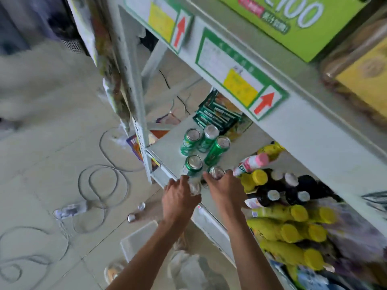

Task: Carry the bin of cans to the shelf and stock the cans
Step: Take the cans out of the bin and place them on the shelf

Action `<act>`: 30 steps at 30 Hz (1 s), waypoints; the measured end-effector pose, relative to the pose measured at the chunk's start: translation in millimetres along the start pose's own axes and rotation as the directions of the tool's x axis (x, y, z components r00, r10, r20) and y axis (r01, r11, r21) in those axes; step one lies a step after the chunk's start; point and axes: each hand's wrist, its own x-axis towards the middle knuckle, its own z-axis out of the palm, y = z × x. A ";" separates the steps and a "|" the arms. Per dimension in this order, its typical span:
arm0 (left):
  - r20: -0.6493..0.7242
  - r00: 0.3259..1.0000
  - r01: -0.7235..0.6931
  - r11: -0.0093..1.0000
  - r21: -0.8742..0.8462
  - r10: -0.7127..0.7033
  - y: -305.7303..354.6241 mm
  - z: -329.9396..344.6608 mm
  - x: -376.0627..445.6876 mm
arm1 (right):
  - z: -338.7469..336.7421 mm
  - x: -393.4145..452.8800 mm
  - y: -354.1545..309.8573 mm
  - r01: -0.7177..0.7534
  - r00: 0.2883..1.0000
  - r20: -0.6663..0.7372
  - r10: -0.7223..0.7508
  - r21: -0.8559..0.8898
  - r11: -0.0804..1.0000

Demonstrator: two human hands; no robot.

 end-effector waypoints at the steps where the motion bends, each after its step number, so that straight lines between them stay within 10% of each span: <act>1: -0.011 1.000 -0.018 1.000 -0.001 0.018 5.9 4.6 4.6 | 4.4 5.0 0.8 -0.004 0.999 0.051 0.004 -0.006 1.000; 8: -0.079 0.993 -0.099 0.991 -0.090 0.092 14.9 20.8 10.7 | 7.7 4.2 13.7 -0.006 0.995 0.103 -0.005 0.109 0.994; 18: -0.026 1.000 -0.003 0.996 -0.088 0.001 -20.0 17.4 -4.8 | 40.2 -98.1 62.8 0.206 0.948 0.280 -0.152 -0.177 0.962; 25: -0.027 0.948 0.318 0.946 0.060 -0.317 -253.8 42.4 -54.4 | 249.4 -118.8 31.2 0.561 0.693 0.661 -0.288 -0.243 0.791; 30: 0.105 0.835 0.522 0.838 0.157 -0.540 -454.9 180.5 3.1 | 491.4 -61.1 1.1 0.618 0.609 0.725 -0.323 -0.178 0.766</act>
